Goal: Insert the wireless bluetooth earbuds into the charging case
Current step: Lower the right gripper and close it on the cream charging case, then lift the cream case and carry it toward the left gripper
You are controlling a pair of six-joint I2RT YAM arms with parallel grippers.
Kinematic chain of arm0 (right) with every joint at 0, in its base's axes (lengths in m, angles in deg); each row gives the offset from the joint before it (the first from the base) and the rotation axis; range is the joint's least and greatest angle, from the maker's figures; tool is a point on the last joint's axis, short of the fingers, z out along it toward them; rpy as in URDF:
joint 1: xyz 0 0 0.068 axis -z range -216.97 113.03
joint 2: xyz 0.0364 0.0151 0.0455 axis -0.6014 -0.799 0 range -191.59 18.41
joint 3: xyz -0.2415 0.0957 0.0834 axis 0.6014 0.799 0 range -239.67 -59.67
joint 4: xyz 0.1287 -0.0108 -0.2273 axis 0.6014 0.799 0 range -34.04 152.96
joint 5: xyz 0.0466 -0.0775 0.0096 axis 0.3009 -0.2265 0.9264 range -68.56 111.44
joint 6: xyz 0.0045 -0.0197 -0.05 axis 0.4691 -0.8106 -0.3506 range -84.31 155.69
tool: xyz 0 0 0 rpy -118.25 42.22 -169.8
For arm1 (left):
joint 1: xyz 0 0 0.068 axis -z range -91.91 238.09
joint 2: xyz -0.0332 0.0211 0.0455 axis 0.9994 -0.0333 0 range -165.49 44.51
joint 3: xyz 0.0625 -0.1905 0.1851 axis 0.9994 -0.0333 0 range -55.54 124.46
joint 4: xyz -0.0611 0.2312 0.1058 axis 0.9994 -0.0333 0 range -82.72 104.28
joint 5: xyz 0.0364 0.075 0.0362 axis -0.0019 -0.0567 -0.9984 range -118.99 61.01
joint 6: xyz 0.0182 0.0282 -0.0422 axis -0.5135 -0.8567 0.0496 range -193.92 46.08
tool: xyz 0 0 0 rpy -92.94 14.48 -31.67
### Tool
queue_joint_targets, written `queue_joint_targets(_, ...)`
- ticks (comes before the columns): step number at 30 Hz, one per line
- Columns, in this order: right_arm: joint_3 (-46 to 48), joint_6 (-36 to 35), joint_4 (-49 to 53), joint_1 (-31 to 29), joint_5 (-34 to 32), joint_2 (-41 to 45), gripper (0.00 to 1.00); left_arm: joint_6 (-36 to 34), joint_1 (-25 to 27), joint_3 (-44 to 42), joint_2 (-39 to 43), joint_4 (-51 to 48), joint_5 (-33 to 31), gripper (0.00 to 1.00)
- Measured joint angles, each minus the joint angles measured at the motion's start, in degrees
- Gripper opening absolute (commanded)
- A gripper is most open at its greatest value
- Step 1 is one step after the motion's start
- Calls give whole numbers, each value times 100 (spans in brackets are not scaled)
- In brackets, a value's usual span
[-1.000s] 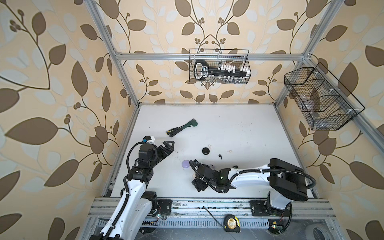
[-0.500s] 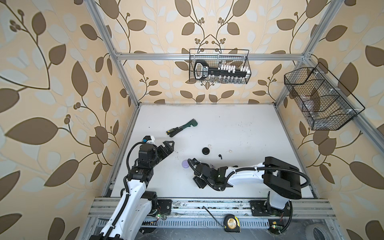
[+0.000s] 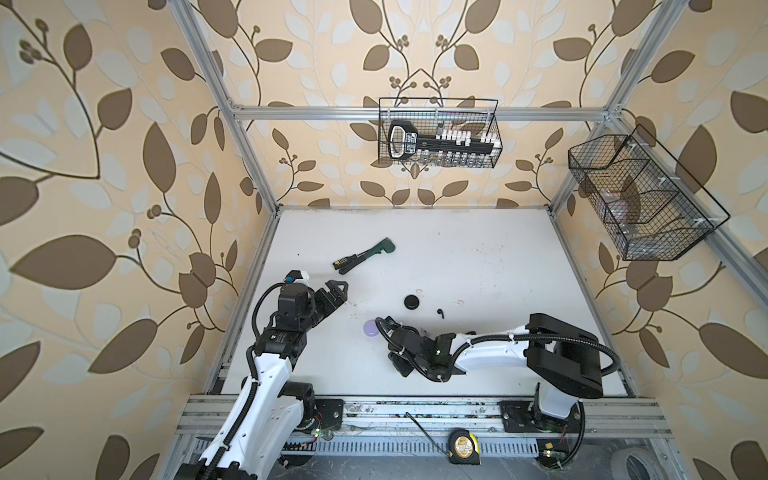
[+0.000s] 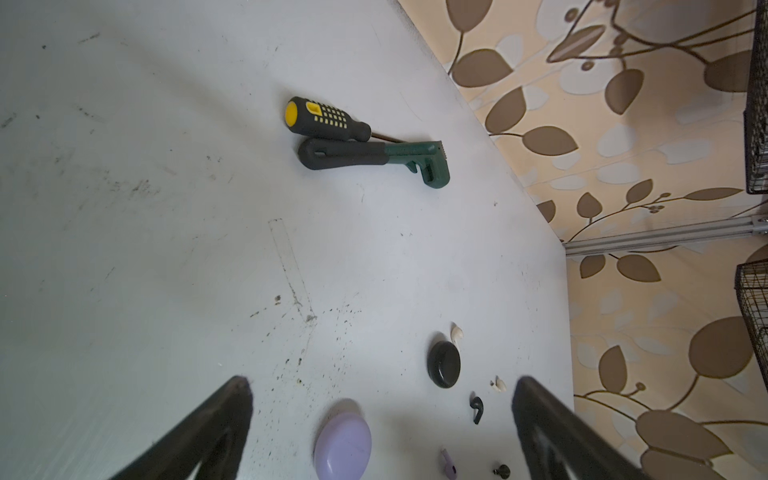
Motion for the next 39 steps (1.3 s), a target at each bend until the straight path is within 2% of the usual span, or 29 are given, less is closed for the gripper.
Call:
queue_joint_targets(5,83,-2,199,-92,-94,293,37,133,0,210,-286,-247,-44,99)
queue_joint_targets(8,85,2,363,-109,-243,540,34,-15,0,323,-341,-323,28,99)
queue_joint_targets(16,260,-4,507,-122,-949,1154,32,-415,0,511,28,-579,-2,99)
queue_joint_targets(24,264,-247,579,-120,-1510,1626,28,-505,0,782,-149,-920,190,97)
queue_joint_targets(30,859,-850,-39,-76,-1766,2035,28,-428,0,444,-59,-455,1038,92)
queue_joint_targets(34,1209,-1349,-553,181,-1746,1987,23,-455,2,431,-162,-343,1217,90)
queue_joint_targets(39,1193,-1952,-1095,321,-1875,1873,22,-448,2,256,-402,52,1379,87)
